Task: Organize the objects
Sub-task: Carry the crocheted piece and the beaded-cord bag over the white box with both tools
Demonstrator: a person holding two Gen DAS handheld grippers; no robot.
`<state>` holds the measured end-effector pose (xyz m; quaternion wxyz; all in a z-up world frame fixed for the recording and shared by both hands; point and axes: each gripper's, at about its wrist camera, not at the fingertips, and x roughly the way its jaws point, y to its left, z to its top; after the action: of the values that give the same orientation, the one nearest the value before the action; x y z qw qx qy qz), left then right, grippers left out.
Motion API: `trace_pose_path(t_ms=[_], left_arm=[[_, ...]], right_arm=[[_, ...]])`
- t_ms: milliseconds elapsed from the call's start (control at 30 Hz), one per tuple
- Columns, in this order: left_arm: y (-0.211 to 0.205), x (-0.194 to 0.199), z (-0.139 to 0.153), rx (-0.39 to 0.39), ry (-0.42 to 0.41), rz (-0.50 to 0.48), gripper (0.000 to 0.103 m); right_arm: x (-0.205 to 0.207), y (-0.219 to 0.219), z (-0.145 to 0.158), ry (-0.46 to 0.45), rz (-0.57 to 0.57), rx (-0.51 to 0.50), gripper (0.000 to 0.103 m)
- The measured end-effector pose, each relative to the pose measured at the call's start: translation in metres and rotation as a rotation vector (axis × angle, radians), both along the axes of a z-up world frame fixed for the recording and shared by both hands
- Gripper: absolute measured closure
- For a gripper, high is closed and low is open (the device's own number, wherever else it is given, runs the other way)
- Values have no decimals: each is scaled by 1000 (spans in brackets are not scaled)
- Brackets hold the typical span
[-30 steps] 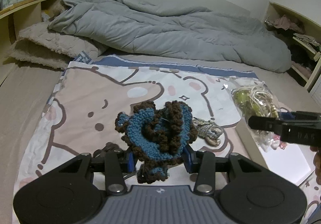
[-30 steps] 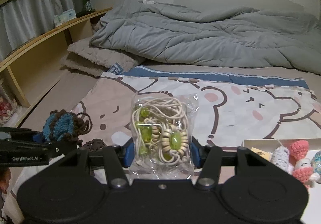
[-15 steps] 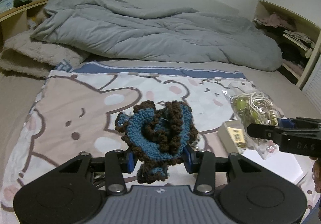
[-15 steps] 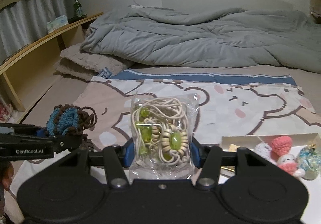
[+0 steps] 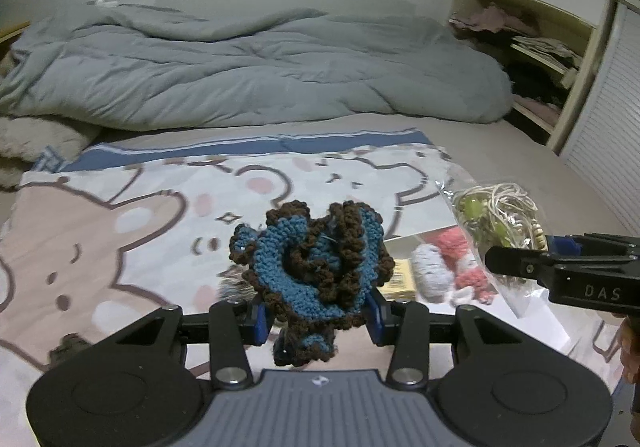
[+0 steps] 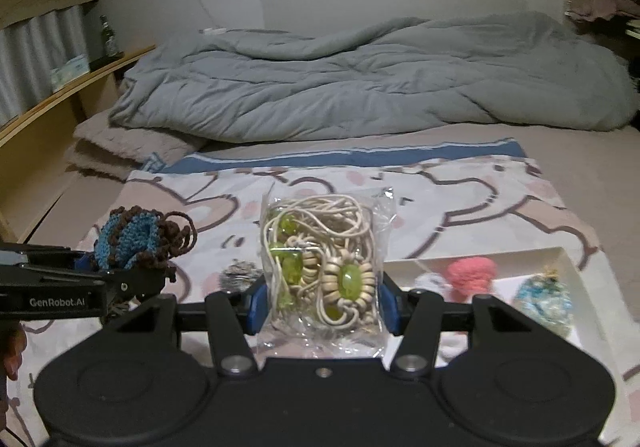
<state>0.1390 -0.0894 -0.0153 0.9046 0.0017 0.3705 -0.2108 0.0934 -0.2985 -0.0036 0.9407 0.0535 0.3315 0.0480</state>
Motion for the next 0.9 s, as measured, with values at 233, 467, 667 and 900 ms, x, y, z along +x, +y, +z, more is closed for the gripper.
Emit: trace_pose_path(t_ms=[233,467,667,900], left_arm=[[-48,1,-5,-15,4,-79,57],[-97,0,-14,-30,18,-165,57],[-141,-3,-26,-46,42,-243,57],[-185,-8,-45,-29,90,-318,57]], right_arm=[[-13,-43,-2,2,-63,-19,48],[-26,-88,-8,13,-137,-33,48],[-33,-117,-18,43,-174,-58,48],[-34,-149,-41,110,-198,-87,48]])
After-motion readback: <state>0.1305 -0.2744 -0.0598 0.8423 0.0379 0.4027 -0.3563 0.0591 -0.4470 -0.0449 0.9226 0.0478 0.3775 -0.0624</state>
